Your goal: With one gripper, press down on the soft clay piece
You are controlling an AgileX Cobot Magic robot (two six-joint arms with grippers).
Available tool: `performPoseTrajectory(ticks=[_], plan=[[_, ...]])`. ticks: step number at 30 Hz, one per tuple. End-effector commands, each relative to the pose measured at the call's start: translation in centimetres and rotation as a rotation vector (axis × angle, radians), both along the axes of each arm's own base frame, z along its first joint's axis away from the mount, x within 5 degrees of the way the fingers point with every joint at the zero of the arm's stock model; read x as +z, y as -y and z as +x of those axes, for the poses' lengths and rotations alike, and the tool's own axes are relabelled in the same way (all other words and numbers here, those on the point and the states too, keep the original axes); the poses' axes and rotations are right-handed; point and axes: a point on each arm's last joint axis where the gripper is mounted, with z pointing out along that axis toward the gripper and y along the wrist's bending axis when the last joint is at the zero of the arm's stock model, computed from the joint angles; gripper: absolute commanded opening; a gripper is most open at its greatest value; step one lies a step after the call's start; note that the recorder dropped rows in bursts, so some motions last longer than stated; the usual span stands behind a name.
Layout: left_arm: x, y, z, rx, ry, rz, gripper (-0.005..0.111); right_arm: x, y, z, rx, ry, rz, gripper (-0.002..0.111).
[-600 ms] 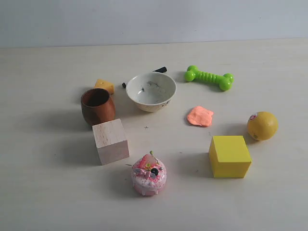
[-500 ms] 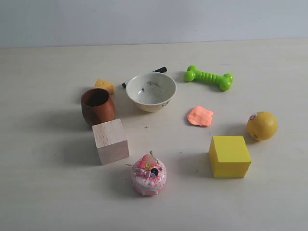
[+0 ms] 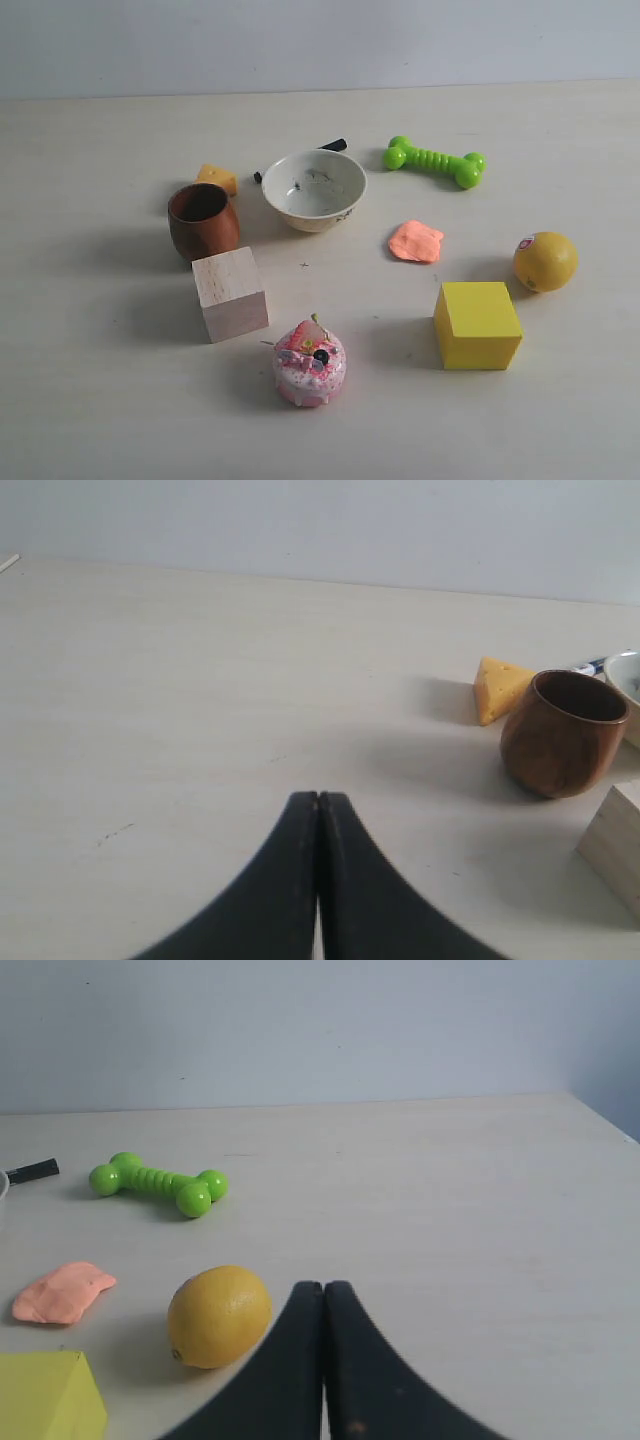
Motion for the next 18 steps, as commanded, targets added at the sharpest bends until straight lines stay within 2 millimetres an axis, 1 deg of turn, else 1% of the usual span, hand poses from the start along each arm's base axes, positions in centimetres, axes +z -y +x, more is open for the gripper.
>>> performPoseTrajectory(ticks=[1, 3, 7, 10, 18], plan=[[0.2, 0.0, 0.0, -0.004, 0.02, -0.006, 0.0, 0.0, 0.0, 0.0, -0.001, 0.019, -0.001, 0.0], [0.2, 0.0, 0.0, -0.004, 0.02, -0.006, 0.0, 0.5, 0.1, 0.1, -0.008, 0.074, -0.005, 0.0], [0.2, 0.0, 0.0, -0.004, 0.02, -0.006, 0.0, 2.2, 0.3, 0.2, -0.031, 0.258, -0.019, 0.0], [0.2, 0.0, 0.0, -0.004, 0.02, -0.006, 0.0, 3.2, 0.4, 0.2, -0.045, 0.365, -0.026, 0.0], [0.2, 0.0, 0.0, -0.004, 0.02, -0.006, 0.0, 3.6, 0.5, 0.1, -0.051, 0.412, -0.029, 0.0]])
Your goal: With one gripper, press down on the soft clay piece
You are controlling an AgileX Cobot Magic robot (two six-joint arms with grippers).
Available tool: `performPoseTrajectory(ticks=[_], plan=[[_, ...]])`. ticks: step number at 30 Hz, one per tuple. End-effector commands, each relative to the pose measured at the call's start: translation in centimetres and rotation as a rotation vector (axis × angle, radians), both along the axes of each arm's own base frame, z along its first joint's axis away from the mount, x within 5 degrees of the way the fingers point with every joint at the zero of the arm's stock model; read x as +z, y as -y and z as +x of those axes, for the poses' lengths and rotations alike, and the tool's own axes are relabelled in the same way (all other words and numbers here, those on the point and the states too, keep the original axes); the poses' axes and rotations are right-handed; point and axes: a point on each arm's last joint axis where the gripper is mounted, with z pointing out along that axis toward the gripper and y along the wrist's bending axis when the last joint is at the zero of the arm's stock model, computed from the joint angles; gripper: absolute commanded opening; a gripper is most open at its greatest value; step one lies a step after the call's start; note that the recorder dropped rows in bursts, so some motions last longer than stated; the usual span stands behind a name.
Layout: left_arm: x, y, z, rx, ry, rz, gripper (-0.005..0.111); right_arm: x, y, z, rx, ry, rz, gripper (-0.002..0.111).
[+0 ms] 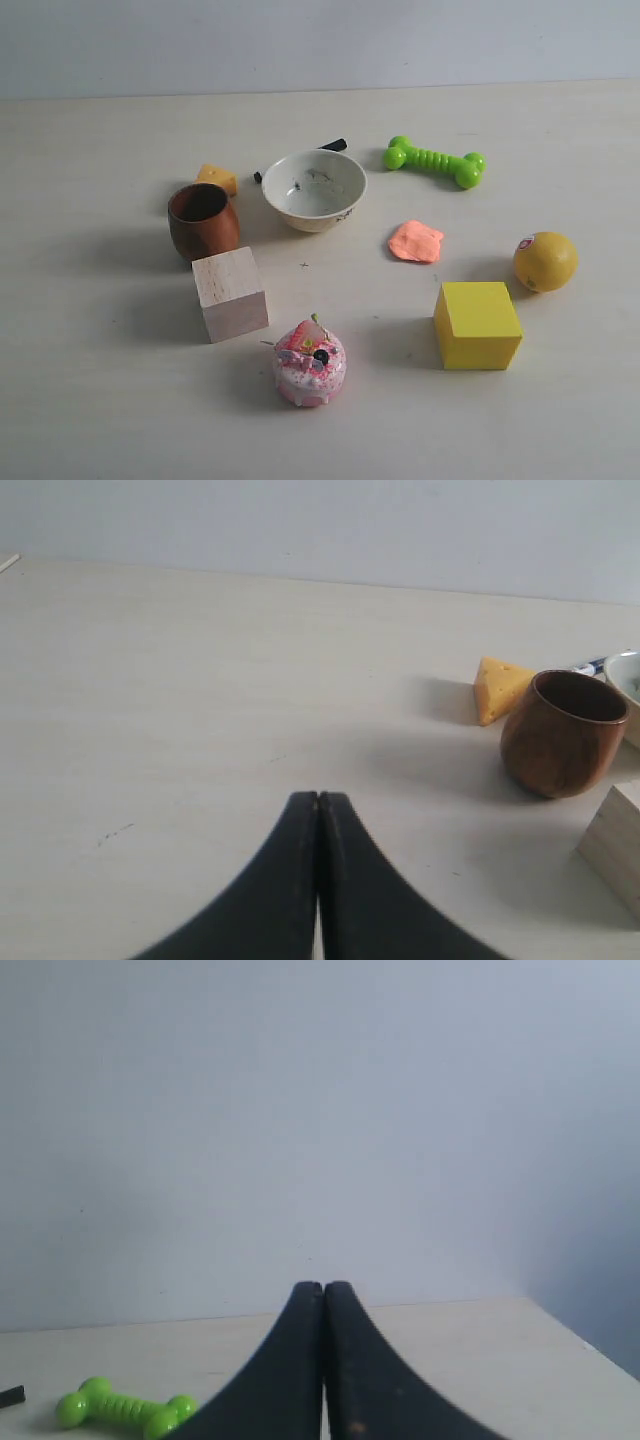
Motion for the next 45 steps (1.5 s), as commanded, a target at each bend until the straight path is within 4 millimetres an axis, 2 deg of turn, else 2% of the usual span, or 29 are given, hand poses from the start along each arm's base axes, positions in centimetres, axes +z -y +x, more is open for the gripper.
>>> performPoseTrajectory(ticks=[1, 5, 9, 12, 17, 22, 26, 28, 33, 36, 40, 45], plan=[[0.2, 0.0, 0.0, -0.004, 0.02, -0.006, 0.0, 0.4, 0.1, -0.1, -0.006, 0.057, -0.002, 0.0], [0.2, 0.0, 0.0, -0.004, 0.02, -0.006, 0.0, 1.6, 0.2, -0.4, -0.022, 0.191, -0.003, 0.0], [0.2, 0.0, 0.0, -0.004, 0.02, -0.006, 0.0, 2.8, 0.4, -1.0, -0.001, 0.36, 0.152, 0.0], [0.2, 0.0, 0.0, -0.004, 0.02, -0.006, 0.0, 3.5, 0.4, -1.1, 0.022, 0.361, 0.205, 0.0], [0.2, 0.0, 0.0, -0.004, 0.02, -0.006, 0.0, 7.6, 0.1, -1.5, 0.041, 0.32, 0.201, 0.0], [0.2, 0.0, 0.0, -0.004, 0.02, -0.006, 0.0, 11.8, -0.1, -0.5, 0.035, 0.153, 0.096, 0.0], [0.2, 0.0, 0.0, -0.004, 0.02, -0.006, 0.0, 14.4, 0.1, 2.1, 0.016, -0.067, 0.032, 0.0], [0.2, 0.0, 0.0, -0.004, 0.02, -0.006, 0.0, 14.9, 0.2, 3.8, 0.014, -0.182, -0.027, 0.0], [0.2, 0.0, 0.0, -0.004, 0.02, -0.006, 0.0, 16.2, -1.1, 8.4, 0.158, -0.359, -0.064, 0.0], [0.2, 0.0, 0.0, -0.004, 0.02, -0.006, 0.0, 15.8, -2.6, 11.7, 0.278, -0.489, -0.159, 0.0], [0.2, 0.0, 0.0, -0.004, 0.02, -0.006, 0.0, 14.9, -5.0, 15.7, 0.391, -0.643, -0.183, 0.0], [0.2, 0.0, 0.0, -0.004, 0.02, -0.006, 0.0, 12.9, -8.2, 20.5, 0.499, -0.875, -0.278, 0.0]])
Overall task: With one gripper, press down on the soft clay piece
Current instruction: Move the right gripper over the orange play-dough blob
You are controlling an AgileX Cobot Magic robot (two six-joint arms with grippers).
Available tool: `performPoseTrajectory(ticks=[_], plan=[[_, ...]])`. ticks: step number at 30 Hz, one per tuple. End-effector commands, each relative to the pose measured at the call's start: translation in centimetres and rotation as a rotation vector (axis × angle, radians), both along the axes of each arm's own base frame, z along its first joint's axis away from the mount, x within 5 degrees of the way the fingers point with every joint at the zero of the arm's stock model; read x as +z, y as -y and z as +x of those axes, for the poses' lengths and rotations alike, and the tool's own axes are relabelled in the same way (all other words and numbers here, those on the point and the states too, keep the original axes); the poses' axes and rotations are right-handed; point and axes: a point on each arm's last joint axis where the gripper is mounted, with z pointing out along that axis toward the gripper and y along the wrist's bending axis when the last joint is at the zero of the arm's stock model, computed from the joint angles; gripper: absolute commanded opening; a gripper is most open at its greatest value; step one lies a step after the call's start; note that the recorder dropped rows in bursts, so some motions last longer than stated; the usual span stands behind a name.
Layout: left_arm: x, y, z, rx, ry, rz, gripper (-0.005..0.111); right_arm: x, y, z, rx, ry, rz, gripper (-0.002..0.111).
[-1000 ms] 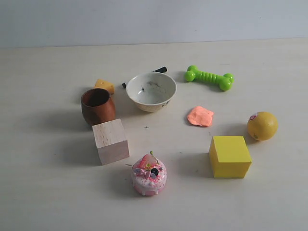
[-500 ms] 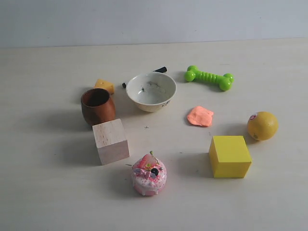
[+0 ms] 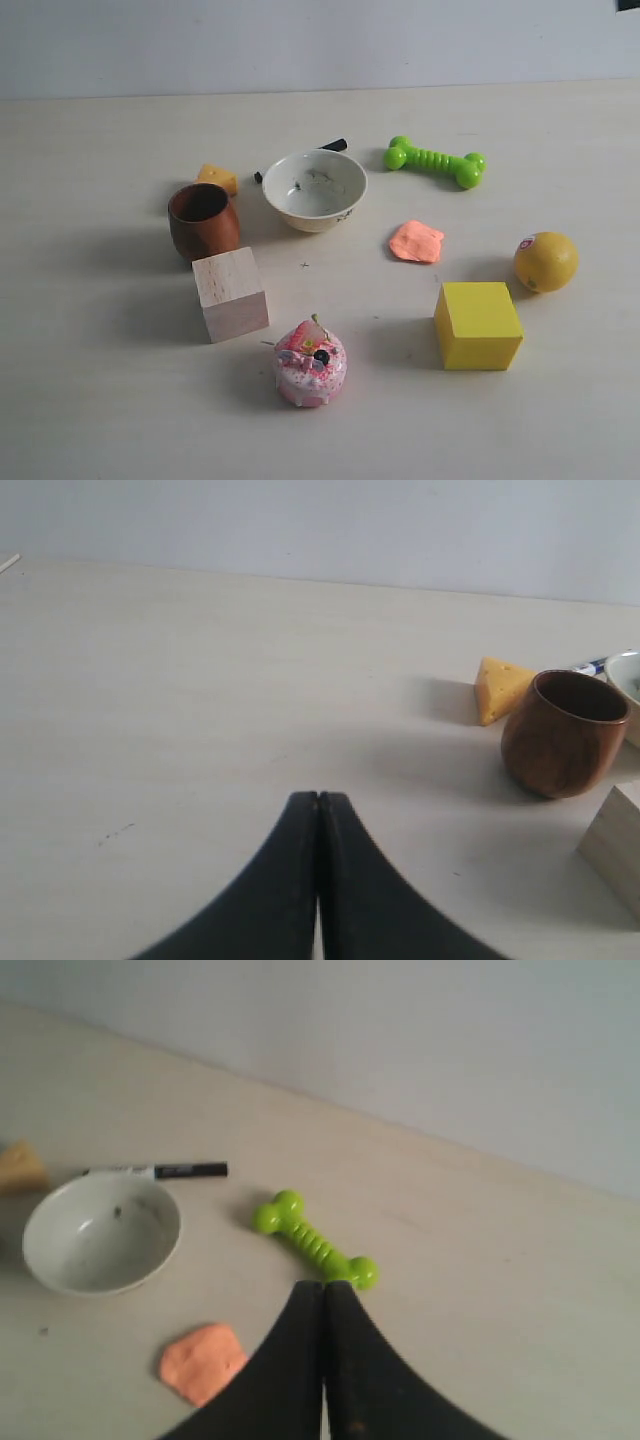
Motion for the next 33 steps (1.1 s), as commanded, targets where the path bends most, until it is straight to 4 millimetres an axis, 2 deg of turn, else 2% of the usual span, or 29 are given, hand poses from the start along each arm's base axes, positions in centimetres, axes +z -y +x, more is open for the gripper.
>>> performPoseTrajectory(ticks=[1, 6, 11, 16, 26, 29, 33], plan=[[0.2, 0.0, 0.0, -0.004, 0.02, -0.006, 0.0, -1.7, -2.5, 3.9, 0.095, -0.179, -0.091, 0.0], [0.2, 0.0, 0.0, -0.004, 0.02, -0.006, 0.0, -4.4, -4.9, 8.1, 0.148, -0.354, -0.132, 0.0], [0.2, 0.0, 0.0, -0.004, 0.02, -0.006, 0.0, -6.4, -5.7, 10.5, 0.097, -0.425, -0.08, 0.0], [0.2, 0.0, 0.0, -0.004, 0.02, -0.006, 0.0, -7.1, -6.3, 11.5, 0.072, -0.396, -0.007, 0.0], [0.2, 0.0, 0.0, -0.004, 0.02, -0.006, 0.0, -7.9, -6.8, 11.5, 0.075, -0.466, 0.05, 0.0], [0.2, 0.0, 0.0, -0.004, 0.02, -0.006, 0.0, -8.9, -6.9, 11.9, 0.072, -0.491, 0.044, 0.0], [0.2, 0.0, 0.0, -0.004, 0.02, -0.006, 0.0, -11.5, -7.2, 12.8, 0.075, -0.552, 0.021, 0.0]])
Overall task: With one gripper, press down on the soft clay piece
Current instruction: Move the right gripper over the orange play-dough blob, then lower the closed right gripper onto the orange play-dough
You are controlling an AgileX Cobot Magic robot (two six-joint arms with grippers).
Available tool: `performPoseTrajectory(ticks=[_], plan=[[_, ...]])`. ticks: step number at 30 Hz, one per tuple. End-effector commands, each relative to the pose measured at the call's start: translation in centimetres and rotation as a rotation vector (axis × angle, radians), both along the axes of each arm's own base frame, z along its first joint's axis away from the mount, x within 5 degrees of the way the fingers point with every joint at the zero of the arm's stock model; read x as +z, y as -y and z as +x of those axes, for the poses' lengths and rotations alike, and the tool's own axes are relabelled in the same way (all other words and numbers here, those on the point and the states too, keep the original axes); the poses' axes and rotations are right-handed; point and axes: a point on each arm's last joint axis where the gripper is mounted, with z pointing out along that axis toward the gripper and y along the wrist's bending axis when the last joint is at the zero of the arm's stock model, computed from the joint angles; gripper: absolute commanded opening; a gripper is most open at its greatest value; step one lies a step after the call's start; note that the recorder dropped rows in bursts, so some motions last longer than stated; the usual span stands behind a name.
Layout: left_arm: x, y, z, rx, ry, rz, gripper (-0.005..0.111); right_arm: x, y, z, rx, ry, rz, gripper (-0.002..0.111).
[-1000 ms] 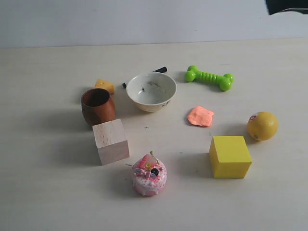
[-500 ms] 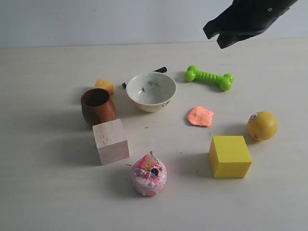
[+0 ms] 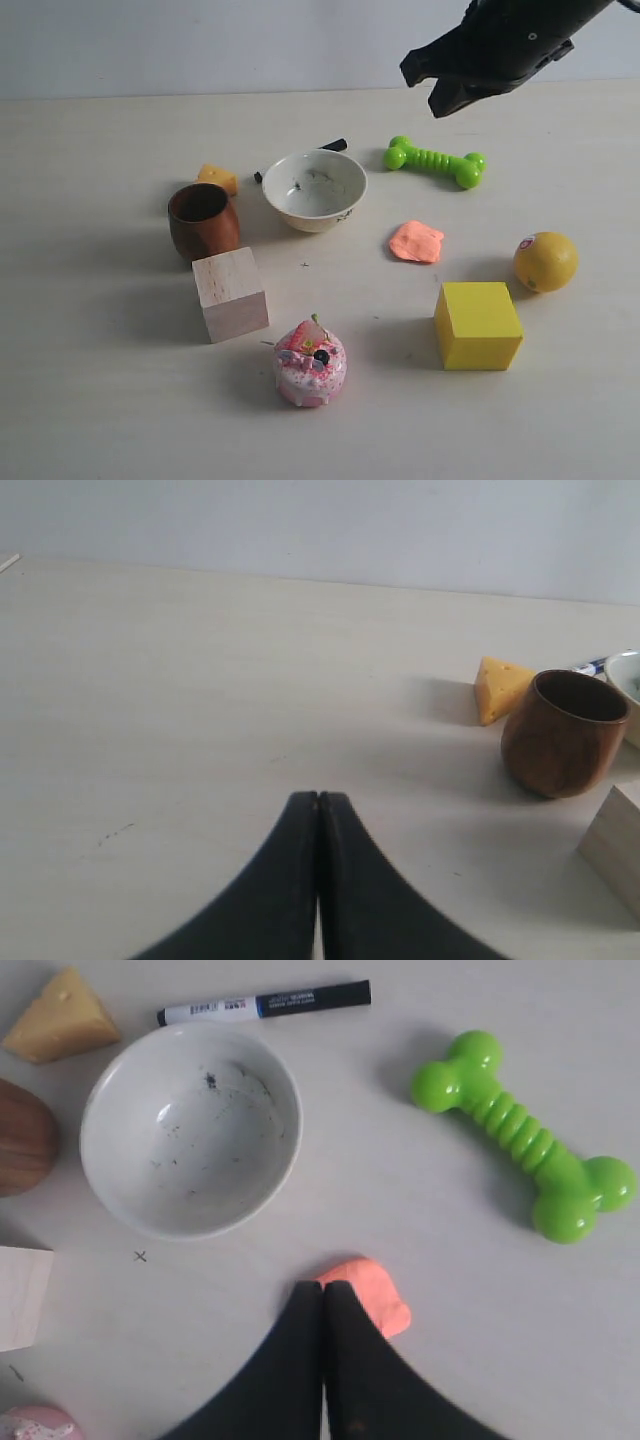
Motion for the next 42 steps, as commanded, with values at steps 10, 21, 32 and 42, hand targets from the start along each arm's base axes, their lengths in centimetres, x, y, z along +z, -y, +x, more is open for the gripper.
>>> performPoseTrajectory(ticks=[10, 21, 32, 42], plan=[[0.2, 0.0, 0.0, -0.004, 0.02, -0.006, 0.0, -5.7, -1.1, 2.3, 0.086, -0.123, -0.032, 0.0], [0.2, 0.0, 0.0, -0.004, 0.02, -0.006, 0.0, -7.1, -1.1, 4.3, 0.01, -0.243, -0.104, 0.0], [0.2, 0.0, 0.0, -0.004, 0.02, -0.006, 0.0, -9.9, -2.8, 4.0, 0.113, -0.289, -0.156, 0.0], [0.2, 0.0, 0.0, -0.004, 0.02, -0.006, 0.0, -9.6, -4.0, 4.4, 0.356, -0.306, -0.307, 0.0]])
